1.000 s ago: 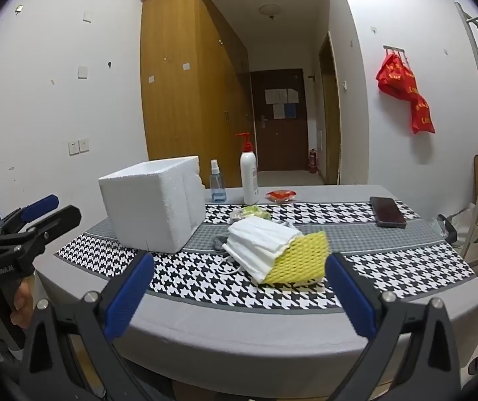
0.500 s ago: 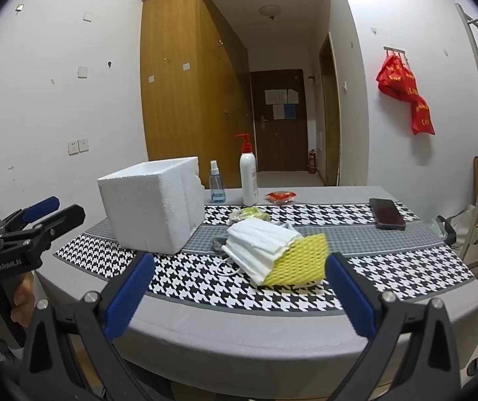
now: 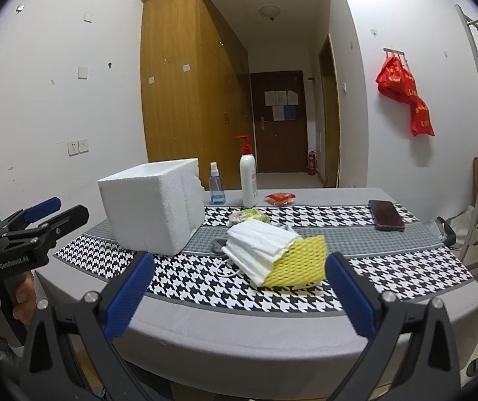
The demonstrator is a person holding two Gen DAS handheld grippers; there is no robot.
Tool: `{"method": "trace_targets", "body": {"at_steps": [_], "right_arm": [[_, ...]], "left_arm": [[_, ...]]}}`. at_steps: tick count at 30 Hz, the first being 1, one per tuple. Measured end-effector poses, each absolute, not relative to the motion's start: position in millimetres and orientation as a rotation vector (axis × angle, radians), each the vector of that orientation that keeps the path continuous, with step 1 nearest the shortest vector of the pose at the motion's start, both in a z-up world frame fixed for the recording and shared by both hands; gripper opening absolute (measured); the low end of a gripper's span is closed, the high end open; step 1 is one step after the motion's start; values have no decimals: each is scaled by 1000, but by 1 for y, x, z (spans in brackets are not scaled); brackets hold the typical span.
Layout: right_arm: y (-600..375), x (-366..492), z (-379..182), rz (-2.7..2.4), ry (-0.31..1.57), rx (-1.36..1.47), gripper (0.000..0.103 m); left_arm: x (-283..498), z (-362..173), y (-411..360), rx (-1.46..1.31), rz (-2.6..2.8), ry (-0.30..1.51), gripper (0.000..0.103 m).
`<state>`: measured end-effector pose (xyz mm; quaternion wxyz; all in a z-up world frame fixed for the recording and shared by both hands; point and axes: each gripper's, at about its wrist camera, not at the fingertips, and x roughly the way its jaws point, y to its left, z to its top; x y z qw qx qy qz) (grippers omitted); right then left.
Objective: Organize soft objects
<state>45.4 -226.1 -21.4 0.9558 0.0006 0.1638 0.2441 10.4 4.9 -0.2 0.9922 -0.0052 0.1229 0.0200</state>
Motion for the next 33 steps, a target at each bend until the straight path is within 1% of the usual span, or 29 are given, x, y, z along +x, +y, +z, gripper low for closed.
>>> {"method": "trace_targets", "body": {"at_steps": [33], "right_arm": [[-226, 48, -21, 497, 336, 6, 103]], "left_arm": [[21, -3, 8, -5, 50, 271, 102]]}}
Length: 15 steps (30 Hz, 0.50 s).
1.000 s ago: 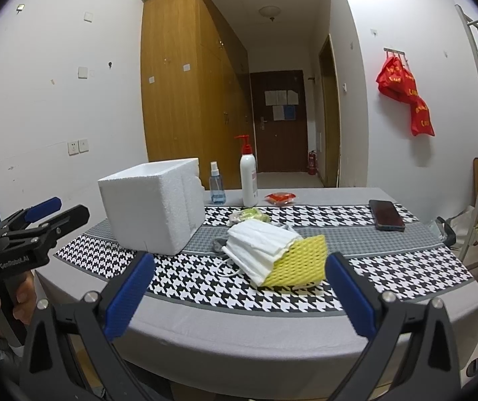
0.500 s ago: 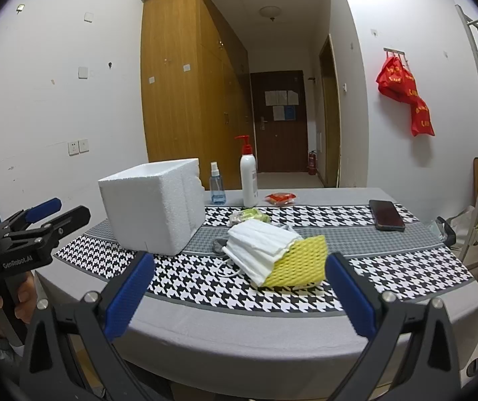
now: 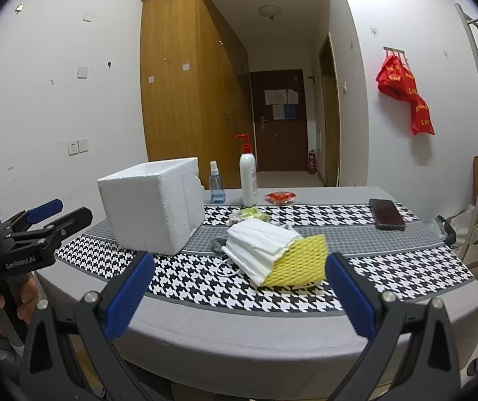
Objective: Organize soft objects
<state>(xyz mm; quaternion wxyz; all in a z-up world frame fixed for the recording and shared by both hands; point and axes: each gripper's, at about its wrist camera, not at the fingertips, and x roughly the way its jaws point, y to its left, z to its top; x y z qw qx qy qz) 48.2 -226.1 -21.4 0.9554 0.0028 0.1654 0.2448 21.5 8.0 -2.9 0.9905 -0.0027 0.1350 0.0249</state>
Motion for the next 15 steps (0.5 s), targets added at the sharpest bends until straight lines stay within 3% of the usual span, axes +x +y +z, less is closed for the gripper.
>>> {"method": "trace_targets", "body": {"at_steps": [15], "right_arm": [[-227, 84, -27, 484, 395, 12, 103]], "left_arm": [[62, -10, 0, -5, -3, 347, 102]]}}
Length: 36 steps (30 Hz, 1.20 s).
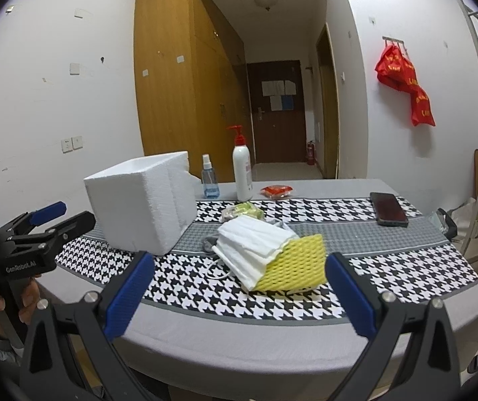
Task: Organize soft objects
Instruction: 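Move both tools toward the white cloth stack and yellow foam net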
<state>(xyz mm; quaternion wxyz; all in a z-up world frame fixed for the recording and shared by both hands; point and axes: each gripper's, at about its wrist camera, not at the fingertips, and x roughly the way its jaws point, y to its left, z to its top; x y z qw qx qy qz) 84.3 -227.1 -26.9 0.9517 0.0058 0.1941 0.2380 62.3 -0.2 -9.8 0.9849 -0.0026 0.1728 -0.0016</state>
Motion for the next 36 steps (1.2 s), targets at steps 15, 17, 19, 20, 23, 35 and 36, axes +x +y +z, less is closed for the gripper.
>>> {"method": "trace_targets", "body": {"at_steps": [15, 17, 19, 20, 23, 35, 36], "right_arm": [[-232, 131, -37, 455, 493, 12, 103], [-234, 135, -39, 450, 503, 15, 103], [-237, 139, -42, 443, 518, 16, 103], [-238, 141, -43, 439, 522, 18, 103], [-245, 145, -46, 427, 532, 29, 103], [-268, 160, -63, 418, 557, 73, 103], [-270, 161, -64, 418, 557, 78, 103]], "left_arm": [[113, -20, -16, 4, -97, 454, 102], [120, -21, -18, -2, -112, 468, 102], [126, -22, -22, -3, -129, 477, 102], [130, -22, -25, -3, -142, 487, 102], [142, -25, -33, -19, -182, 520, 102], [187, -42, -73, -32, -224, 644, 102], [191, -44, -75, -32, -217, 653, 102]]}}
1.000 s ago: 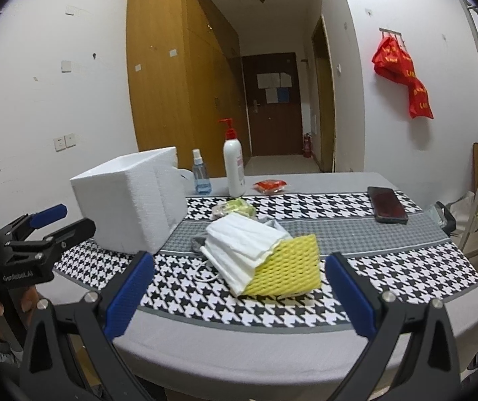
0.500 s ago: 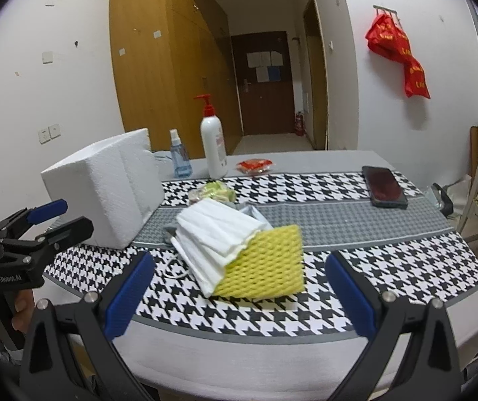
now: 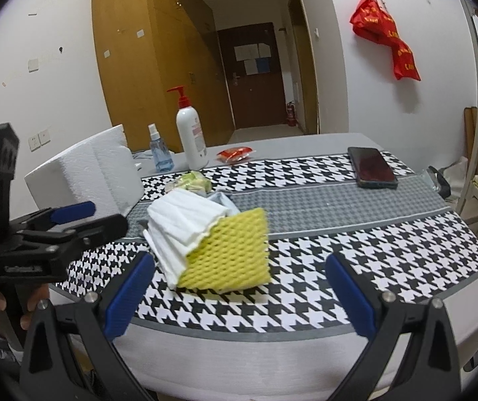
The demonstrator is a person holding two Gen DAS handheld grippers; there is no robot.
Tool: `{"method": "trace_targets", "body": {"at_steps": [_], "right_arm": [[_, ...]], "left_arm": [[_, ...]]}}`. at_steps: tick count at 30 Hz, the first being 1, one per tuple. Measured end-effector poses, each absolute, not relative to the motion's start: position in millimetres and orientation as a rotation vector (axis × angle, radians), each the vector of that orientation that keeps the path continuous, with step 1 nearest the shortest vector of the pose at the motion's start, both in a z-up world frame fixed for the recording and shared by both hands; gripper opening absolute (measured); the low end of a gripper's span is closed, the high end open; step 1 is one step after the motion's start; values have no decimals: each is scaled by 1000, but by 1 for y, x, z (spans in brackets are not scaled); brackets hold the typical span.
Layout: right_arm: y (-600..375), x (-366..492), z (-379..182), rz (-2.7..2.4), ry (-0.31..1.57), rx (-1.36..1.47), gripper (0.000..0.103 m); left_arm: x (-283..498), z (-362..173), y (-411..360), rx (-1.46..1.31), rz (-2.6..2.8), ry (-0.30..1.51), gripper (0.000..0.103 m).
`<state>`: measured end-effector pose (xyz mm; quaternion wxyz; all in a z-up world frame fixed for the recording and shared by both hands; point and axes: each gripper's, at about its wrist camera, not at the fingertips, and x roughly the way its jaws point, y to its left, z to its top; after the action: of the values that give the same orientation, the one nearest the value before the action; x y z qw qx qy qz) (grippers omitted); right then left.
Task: Organize soft objects
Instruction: 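Move both tools toward the white cloth stack and yellow foam net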
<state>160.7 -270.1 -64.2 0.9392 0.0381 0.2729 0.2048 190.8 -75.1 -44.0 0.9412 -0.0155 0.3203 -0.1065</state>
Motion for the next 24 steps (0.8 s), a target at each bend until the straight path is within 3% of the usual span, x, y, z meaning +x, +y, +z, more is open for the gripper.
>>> {"method": "trace_targets", "body": {"at_steps": [14, 17, 24], "right_arm": [[-288, 169, -77, 430, 573, 122, 103], [-291, 171, -79, 428, 575, 126, 103], [-294, 174, -83, 430, 581, 130, 103]], "left_arm": [[235, -76, -96, -42, -175, 802, 92], [239, -80, -97, -42, -168, 821, 84], [245, -85, -97, -34, -151, 837, 50]]}}
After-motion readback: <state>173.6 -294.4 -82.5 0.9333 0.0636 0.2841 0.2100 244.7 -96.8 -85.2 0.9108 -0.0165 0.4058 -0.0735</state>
